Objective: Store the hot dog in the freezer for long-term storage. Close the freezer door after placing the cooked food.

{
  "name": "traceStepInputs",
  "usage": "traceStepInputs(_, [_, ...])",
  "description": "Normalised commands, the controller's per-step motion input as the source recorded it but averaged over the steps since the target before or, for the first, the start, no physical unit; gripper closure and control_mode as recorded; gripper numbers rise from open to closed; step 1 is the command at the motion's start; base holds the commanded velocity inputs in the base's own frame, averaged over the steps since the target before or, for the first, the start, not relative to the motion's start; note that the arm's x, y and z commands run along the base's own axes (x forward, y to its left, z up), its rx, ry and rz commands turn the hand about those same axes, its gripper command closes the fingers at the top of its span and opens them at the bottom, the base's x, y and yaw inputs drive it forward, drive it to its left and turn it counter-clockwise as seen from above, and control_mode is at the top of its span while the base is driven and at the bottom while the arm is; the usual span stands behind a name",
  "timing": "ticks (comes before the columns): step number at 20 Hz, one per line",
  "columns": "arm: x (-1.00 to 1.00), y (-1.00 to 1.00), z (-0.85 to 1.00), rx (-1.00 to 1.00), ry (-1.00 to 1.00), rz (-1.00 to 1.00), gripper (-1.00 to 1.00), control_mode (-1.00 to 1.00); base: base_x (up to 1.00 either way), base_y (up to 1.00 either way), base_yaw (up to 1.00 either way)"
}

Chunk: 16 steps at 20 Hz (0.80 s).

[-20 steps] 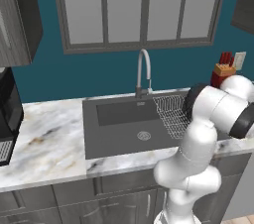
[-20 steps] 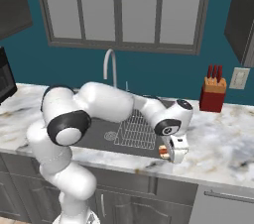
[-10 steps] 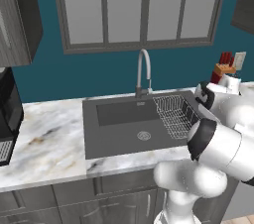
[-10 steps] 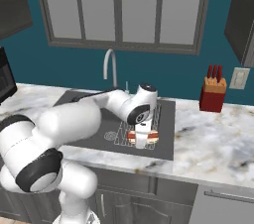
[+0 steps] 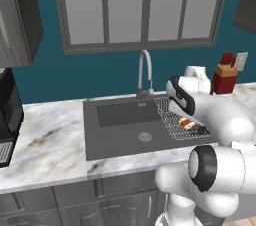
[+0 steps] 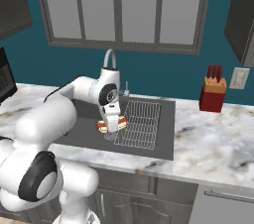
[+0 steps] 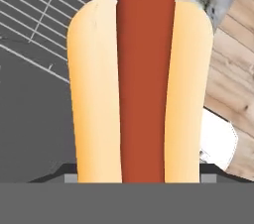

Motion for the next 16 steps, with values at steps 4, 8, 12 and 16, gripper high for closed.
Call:
traceStepInputs(4, [0.03, 0.44, 0.0, 0.0, 0.1, 0.57, 1.0, -1.0, 0.0, 0.0, 0.0])
traceStepInputs(8, [-0.1, 0.0, 0.0, 0.0, 0.01, 0.62, 1.0, -1.0, 0.0, 0.0, 0.0])
traceStepInputs(12, [-0.25, 0.0, 0.18, 0.0, 0.0, 0.53, 1.0, -1.0, 0.0, 0.0, 0.0])
traceStepInputs(16, [-0.39, 0.04, 0.24, 0.01, -0.01, 0.4, 1.0, -1.0, 0.0, 0.0, 0.0])
